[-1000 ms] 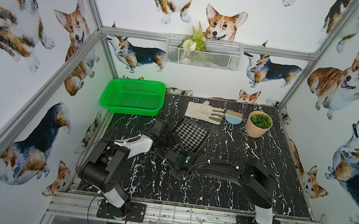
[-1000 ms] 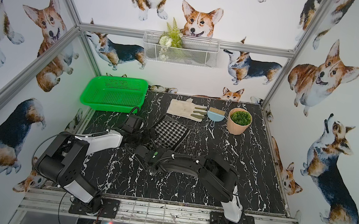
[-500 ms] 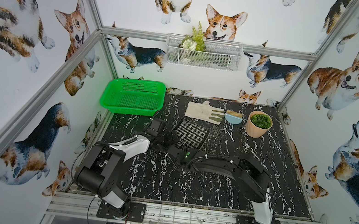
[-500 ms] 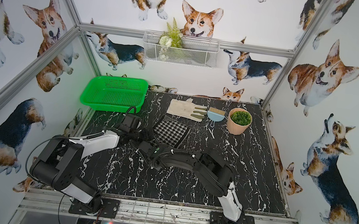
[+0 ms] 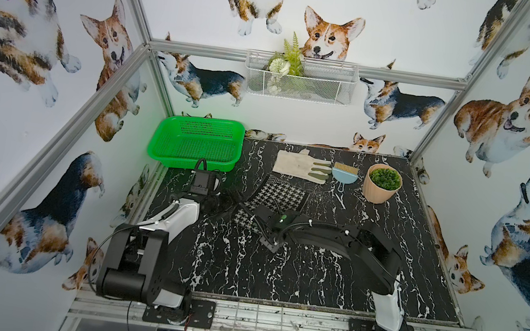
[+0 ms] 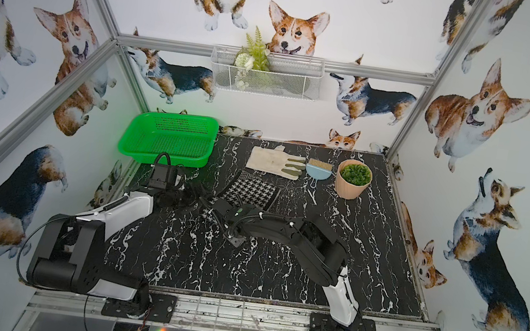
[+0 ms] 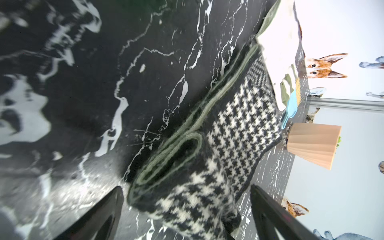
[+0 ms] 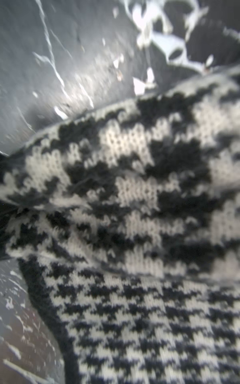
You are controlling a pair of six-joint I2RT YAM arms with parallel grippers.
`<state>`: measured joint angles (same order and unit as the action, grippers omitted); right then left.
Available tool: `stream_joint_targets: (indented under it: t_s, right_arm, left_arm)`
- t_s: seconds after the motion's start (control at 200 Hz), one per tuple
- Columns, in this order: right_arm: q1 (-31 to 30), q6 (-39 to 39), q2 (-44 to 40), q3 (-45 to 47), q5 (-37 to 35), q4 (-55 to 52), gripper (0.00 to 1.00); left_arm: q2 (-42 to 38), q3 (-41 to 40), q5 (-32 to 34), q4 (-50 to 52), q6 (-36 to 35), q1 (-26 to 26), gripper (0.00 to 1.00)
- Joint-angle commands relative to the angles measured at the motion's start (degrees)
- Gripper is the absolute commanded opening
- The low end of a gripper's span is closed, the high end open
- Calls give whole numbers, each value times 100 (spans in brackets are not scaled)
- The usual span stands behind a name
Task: Roll up the scarf and place it into the basket
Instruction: Roll the scarf at the center of the board.
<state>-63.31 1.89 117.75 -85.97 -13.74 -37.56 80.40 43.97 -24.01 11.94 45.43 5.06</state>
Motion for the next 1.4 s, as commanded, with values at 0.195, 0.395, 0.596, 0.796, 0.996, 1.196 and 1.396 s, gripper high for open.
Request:
stream_joint_targets:
  t_s: [0.195, 0.395, 0.596, 0.796, 0.996, 1.196, 1.396]
  right_arm:
    - [439, 934, -216, -1024, 3519, -789, 0]
    - [744, 1428, -288, -820, 4847, -422, 0]
    - [987, 1832, -374, -363, 5472, 218, 0]
    - [1321, 2136, -179, -87, 5917, 566, 0]
    - [1612, 2256, 289, 28, 6270, 841, 0]
    - [1911, 2712, 531, 196, 6451, 1436, 0]
    - [2063, 3100, 550, 550, 6516, 1989, 0]
  left_arm:
    - [-949, -118, 535, 673, -340, -111, 97]
    - [-1439, -282, 811, 682, -468, -117, 97]
    - [-1628, -357, 797, 633, -595, -116, 98]
    - [-1563, -435, 543, 496, -632, -104, 98]
    - [-1530, -515, 341, 292, -658, 6, 97]
    - [-1536, -484, 233, 124, -720, 287, 98]
    - [-1450, -426, 83, -96, -729, 524, 98]
